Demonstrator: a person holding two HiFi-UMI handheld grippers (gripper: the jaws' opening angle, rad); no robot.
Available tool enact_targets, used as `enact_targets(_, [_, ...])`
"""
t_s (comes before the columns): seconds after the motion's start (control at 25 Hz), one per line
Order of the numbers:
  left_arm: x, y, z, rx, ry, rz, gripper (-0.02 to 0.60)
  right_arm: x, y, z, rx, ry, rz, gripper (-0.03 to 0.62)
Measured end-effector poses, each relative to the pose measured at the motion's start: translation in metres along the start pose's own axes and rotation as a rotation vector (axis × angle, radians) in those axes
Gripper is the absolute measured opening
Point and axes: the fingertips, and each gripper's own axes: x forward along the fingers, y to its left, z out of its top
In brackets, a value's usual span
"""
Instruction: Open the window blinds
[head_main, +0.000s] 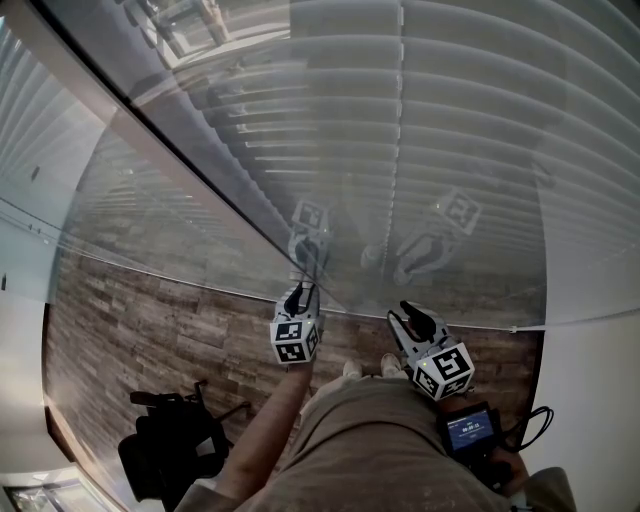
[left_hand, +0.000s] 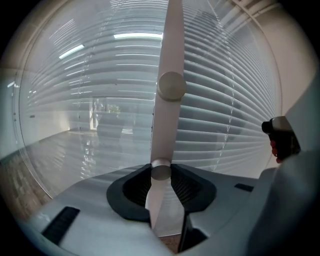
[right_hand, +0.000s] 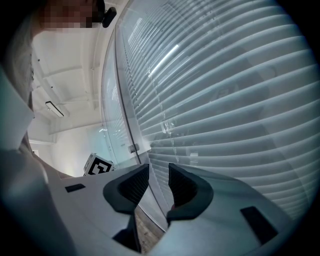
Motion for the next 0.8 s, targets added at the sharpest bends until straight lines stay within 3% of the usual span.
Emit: enact_targets(0.8, [-0.001,-0.0005,-0.0012,-0.407,-0.001,-0.149,0.135,0.0057,0.0044,-0.002,-0.006,0.011,0.002,0.126])
